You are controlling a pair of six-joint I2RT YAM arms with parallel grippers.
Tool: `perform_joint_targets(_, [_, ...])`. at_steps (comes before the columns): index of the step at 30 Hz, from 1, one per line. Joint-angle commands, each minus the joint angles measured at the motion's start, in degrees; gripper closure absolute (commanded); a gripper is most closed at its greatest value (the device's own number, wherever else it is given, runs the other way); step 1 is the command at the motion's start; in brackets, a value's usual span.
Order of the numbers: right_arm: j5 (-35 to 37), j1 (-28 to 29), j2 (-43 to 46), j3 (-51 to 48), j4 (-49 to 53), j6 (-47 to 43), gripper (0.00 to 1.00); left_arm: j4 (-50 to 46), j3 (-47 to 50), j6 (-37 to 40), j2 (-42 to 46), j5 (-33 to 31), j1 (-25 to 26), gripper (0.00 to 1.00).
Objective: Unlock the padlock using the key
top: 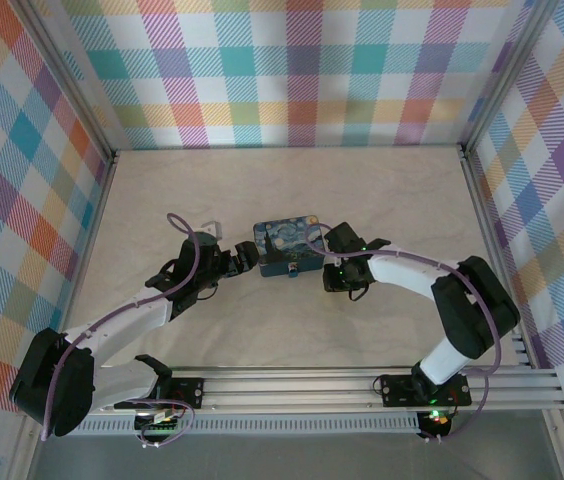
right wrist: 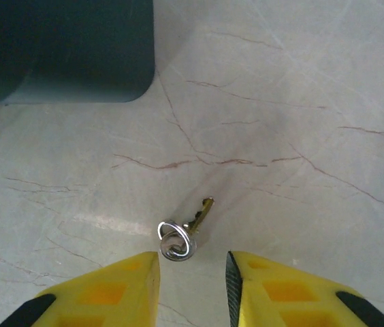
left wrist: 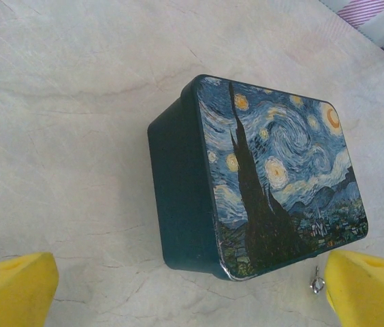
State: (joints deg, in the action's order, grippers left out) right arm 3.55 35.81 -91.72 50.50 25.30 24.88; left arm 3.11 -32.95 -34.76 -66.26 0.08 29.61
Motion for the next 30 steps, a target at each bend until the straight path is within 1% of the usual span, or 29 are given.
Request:
perform_joint_targets(1, [-0.93,0.66,-1.20,1.88,-0.91,0.43,0.70,-0.36,-1.42,0.24,0.91,-0.89,0.70,0.00])
perform_joint_targets(9, [-1.11,1.23,-2.97,2.32,-1.12,0.49,0.75,-0.43,-1.42,0.15,0.65,-0.88,0.64,0.00])
perform_joint_targets(15, [-0.85,1.45,-3.81,1.98,-0.82,0.43,0.80,-0.70,-1.42,0.24,0.63,-1.06,0.71,0.00])
perform_joint_targets(22, [1.94,1.45,-1.05,0.23,-0.16,-0.30,1.00,-1.72,-1.44,0.37,1.91,-1.81,0.65,0.00])
perform_joint_targets(26, [3.73,1.47,1.91,-0.46,-0.49,-2.20,1.00,-2.56,-1.93,-0.08,3.08,-1.62,0.72,0.00])
perform_joint_targets(30, [3.79,1.47,5.97,-2.04,-3.24,-5.20,1.00,-4.17,-3.18,-1.09,4.29,-1.04,0.71,0.00])
